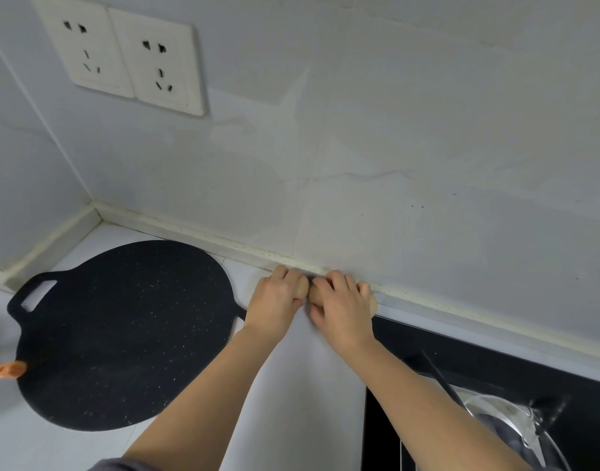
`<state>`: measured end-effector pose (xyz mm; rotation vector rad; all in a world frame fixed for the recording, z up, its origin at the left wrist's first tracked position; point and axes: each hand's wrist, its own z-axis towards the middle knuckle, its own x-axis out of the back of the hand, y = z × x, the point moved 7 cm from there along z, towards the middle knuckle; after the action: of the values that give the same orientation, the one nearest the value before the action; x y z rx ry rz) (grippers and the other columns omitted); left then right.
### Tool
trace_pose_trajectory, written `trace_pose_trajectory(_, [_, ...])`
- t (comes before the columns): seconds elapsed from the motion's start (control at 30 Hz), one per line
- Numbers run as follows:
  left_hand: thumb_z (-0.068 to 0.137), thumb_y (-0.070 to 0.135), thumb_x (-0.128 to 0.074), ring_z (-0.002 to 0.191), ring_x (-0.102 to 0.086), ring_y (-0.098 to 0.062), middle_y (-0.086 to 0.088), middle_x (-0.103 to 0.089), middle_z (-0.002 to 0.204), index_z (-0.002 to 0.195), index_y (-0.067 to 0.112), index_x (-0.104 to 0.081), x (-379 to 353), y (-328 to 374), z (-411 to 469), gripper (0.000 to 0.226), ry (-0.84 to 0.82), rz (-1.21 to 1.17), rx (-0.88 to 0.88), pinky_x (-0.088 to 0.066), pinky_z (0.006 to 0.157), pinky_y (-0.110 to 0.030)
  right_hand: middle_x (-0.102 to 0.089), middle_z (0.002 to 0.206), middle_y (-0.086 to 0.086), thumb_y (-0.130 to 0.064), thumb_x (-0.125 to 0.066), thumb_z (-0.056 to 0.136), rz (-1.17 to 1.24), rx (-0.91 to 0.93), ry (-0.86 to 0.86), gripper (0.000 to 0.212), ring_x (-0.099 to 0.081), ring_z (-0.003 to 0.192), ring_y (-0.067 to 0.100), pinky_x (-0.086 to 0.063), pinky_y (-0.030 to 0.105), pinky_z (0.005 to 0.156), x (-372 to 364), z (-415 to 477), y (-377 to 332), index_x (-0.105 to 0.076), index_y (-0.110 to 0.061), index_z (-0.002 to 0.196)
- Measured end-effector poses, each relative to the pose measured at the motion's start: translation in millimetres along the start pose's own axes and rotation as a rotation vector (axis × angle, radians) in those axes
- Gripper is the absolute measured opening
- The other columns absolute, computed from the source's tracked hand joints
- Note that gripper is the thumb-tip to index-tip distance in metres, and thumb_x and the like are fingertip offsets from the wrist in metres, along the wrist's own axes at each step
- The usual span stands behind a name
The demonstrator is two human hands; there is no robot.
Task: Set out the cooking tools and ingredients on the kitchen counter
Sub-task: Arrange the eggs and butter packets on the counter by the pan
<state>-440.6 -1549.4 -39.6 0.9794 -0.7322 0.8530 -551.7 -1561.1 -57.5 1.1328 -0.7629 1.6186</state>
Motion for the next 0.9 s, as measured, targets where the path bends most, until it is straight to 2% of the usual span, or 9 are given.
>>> trace_pose_trajectory(0.13, [0.03,0.003,-0.093,0.044,-0.049,-0.013,0.003,-0.056,0.062,0.062,0.013,-0.058,1,0,2,0.048,0.01,0.018,-0.012,-0.043,0.035,-0.024,-0.056,0.084,-0.006,-0.035,-0.077,0.068,0.001,-0.014,0.003,0.021,-0.055,0.076,0.018,-0.026,0.032,0.071,0,2,2,-0.065,-0.027,0.084])
trace_pose_trajectory(0.23, [0.031,0.004,-0.093,0.043,-0.048,-0.013,0.004,-0.056,0.062,0.062,0.013,-0.059,2,-2,1,0.047,0.012,0.027,-0.003,-0.041,0.034,-0.021,-0.056,0.084,-0.006,-0.032,-0.079,0.067,0.026,-0.023,-0.012,0.023,-0.055,0.076,0.018,-0.033,0.032,0.071,-3,2,0,-0.065,-0.026,0.084])
trace_pose_trajectory(0.37, [0.042,-0.003,-0.09,0.047,-0.053,-0.016,-0.002,-0.059,0.068,0.069,0.009,-0.061,-6,-4,-2,0.041,-0.03,-0.061,0.021,-0.045,0.036,-0.027,-0.056,0.084,-0.006,-0.031,-0.081,0.065,0.05,-0.039,-0.031,0.025,-0.056,0.076,0.017,-0.04,0.032,0.069,-3,1,1,-0.065,-0.026,0.084])
trace_pose_trajectory(0.47, [0.069,0.003,-0.079,0.069,-0.061,-0.023,-0.007,-0.061,0.092,0.095,0.006,-0.064,-16,-15,-4,0.03,-0.093,-0.123,0.135,-0.052,0.059,-0.034,-0.058,0.087,-0.006,-0.034,-0.081,0.065,0.071,-0.05,-0.055,0.029,-0.057,0.078,0.018,-0.041,0.033,0.071,-3,1,1,-0.066,-0.025,0.088])
trace_pose_trajectory(0.53, [0.076,0.008,-0.073,0.082,-0.062,-0.024,-0.007,-0.059,0.101,0.108,0.007,-0.061,-20,-21,-7,0.034,-0.11,-0.145,0.183,-0.051,0.071,-0.035,-0.059,0.094,-0.005,-0.035,-0.079,0.067,0.101,-0.055,-0.069,0.031,-0.058,0.085,0.019,-0.04,0.034,0.076,0,-1,0,-0.066,-0.025,0.093])
trace_pose_trajectory(0.63, [0.075,0.01,-0.076,0.084,-0.062,-0.025,-0.007,-0.061,0.098,0.107,0.008,-0.062,-12,-18,-16,0.035,-0.087,-0.168,0.18,-0.053,0.073,-0.036,-0.059,0.102,-0.006,-0.031,-0.078,0.069,0.154,-0.046,-0.068,0.031,-0.058,0.093,0.019,-0.036,0.033,0.08,12,-9,-5,-0.065,-0.026,0.097])
trace_pose_trajectory(0.77, [0.082,0.02,-0.073,0.111,-0.055,-0.021,-0.004,-0.055,0.124,0.13,0.012,-0.052,24,-19,-50,0.053,-0.068,-0.124,0.204,-0.046,0.094,-0.03,-0.06,0.104,-0.005,-0.025,-0.084,0.061,0.196,-0.016,-0.054,0.047,-0.052,0.096,0.015,-0.043,0.034,0.08,36,-28,-25,-0.066,-0.023,0.104])
trace_pose_trajectory(0.83, [0.083,0.022,-0.072,0.113,-0.054,-0.021,-0.003,-0.055,0.126,0.131,0.012,-0.052,46,-27,-77,0.053,-0.054,-0.118,0.233,-0.045,0.095,-0.029,-0.06,0.105,-0.003,-0.025,-0.084,0.062,0.221,0.009,-0.076,0.049,-0.05,0.098,0.016,-0.041,0.033,0.083,45,-43,-44,-0.065,-0.02,0.107])
trace_pose_trajectory(0.9, [0.084,0.02,-0.071,0.113,-0.054,-0.018,-0.001,-0.056,0.124,0.127,0.013,-0.056,72,-40,-111,0.047,-0.057,-0.136,0.293,-0.043,0.094,-0.027,-0.06,0.106,-0.002,-0.024,-0.082,0.067,0.252,0.05,-0.14,0.044,-0.057,0.096,0.02,-0.044,0.033,0.081,52,-57,-72,-0.064,-0.019,0.107])
